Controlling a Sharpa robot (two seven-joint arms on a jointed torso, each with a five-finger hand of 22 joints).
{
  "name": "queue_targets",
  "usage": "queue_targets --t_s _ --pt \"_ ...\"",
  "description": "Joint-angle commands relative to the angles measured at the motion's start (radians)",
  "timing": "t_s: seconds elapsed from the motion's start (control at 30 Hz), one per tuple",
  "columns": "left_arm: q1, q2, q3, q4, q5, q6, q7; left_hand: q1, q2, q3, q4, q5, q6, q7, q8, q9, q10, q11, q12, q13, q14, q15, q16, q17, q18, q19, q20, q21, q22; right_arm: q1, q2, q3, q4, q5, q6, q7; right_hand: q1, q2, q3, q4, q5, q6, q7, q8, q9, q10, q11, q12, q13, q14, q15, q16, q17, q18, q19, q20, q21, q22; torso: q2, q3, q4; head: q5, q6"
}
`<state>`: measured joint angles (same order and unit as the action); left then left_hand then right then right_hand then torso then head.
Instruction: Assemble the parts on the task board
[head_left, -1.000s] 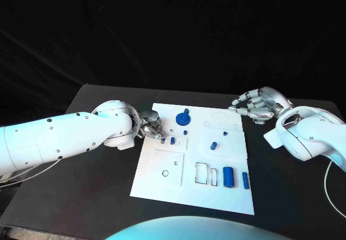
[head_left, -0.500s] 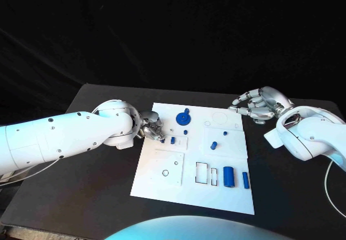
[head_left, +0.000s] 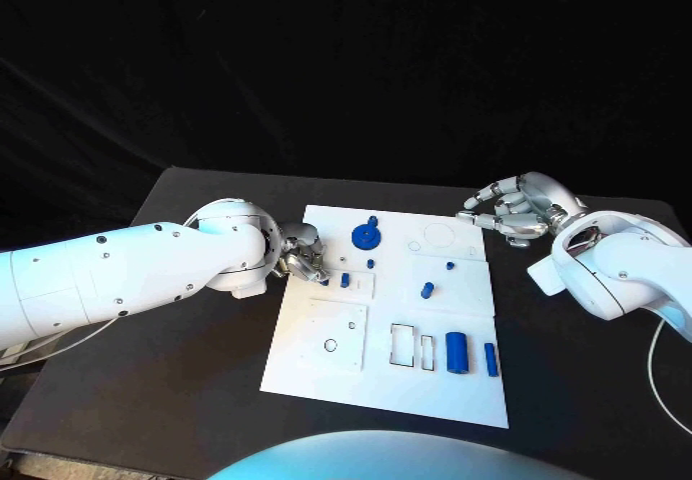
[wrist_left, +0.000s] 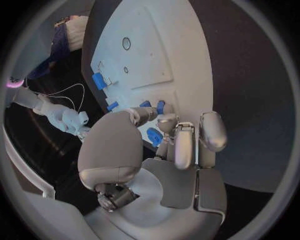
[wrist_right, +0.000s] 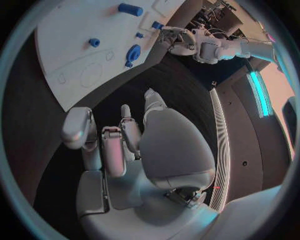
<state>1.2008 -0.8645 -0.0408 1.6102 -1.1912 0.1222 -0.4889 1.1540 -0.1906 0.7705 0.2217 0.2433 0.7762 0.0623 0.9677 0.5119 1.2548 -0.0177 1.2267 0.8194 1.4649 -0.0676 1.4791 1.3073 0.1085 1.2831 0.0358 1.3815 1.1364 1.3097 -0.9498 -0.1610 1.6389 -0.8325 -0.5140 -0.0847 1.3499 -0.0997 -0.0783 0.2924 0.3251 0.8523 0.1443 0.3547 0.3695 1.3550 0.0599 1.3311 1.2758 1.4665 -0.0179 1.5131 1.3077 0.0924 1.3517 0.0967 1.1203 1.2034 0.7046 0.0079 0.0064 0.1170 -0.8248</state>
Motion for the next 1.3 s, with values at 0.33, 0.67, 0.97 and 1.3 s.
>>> queue_targets --t_s 0.33,0.67,0.97,1.3 --pt "-0.001 0.007 -0.001 -0.002 0.011 0.025 -0.002 0.000 0.010 0.166 -0.156 0.003 0.003 -0.005 0.004 0.001 0.008 -0.001 0.004 0.002 0.054 -0.007 0.003 0.043 -0.015 0.003 0.001 0.004 0.000 -0.001 0.000 0.000 0.001 -0.003 0.008 0.008 -0.009 0.005 -0.006 0.001 0.000 -0.006 -0.001 0.005 -0.001 -0.005 0.002 -0.001 0.000 0.063 0.007 -0.007 0.068 0.012 -0.007 -0.002 -0.002 0.000 0.001 0.0000 0.0002 -0.001 0.000" --pt "-0.001 0.016 -0.002 -0.011 0.029 0.025 -0.002 -0.033 0.007 0.173 -0.148 -0.002 0.008 -0.007 0.010 0.001 0.014 -0.001 0.008 0.009 0.054 -0.007 0.003 0.043 -0.014 0.000 0.002 0.002 -0.003 -0.001 -0.001 0.000 0.003 -0.002 0.007 0.007 -0.011 0.006 -0.007 0.001 0.000 -0.006 -0.001 0.005 -0.001 -0.006 0.002 -0.002 -0.001 0.063 0.007 -0.007 0.067 0.012 -0.007 -0.002 -0.003 0.000 0.001 0.0000 -0.0004 -0.005 -0.004" --pt "-0.001 0.021 -0.003 -0.017 0.037 0.035 -0.003 -0.081 -0.004 0.162 -0.129 -0.007 0.013 -0.015 0.018 0.001 0.018 -0.006 0.008 0.007 0.054 -0.010 0.003 0.043 -0.015 -0.001 0.003 0.001 -0.002 -0.001 -0.002 0.000 0.003 -0.002 0.006 0.007 -0.011 0.006 -0.007 0.001 0.000 -0.006 -0.001 0.005 -0.001 -0.006 0.002 -0.002 -0.001 0.063 0.007 -0.007 0.067 0.012 -0.007 -0.002 -0.003 0.000 0.000 -0.0002 0.0001 -0.007 -0.006" --pt "-0.001 0.025 -0.003 -0.023 0.040 0.039 -0.004 -0.112 -0.018 0.147 -0.115 -0.010 0.016 -0.020 0.021 -0.001 0.018 -0.011 0.007 0.003 0.055 -0.014 0.003 0.043 -0.015 -0.001 0.003 -0.001 -0.003 -0.001 -0.002 0.000 0.003 -0.001 0.005 0.008 -0.013 0.007 -0.008 0.001 -0.001 -0.006 -0.001 0.006 -0.002 -0.006 0.002 -0.002 -0.001 0.063 0.007 -0.007 0.067 0.012 -0.007 -0.002 -0.004 0.000 0.000 -0.0010 0.0000 -0.008 -0.008"
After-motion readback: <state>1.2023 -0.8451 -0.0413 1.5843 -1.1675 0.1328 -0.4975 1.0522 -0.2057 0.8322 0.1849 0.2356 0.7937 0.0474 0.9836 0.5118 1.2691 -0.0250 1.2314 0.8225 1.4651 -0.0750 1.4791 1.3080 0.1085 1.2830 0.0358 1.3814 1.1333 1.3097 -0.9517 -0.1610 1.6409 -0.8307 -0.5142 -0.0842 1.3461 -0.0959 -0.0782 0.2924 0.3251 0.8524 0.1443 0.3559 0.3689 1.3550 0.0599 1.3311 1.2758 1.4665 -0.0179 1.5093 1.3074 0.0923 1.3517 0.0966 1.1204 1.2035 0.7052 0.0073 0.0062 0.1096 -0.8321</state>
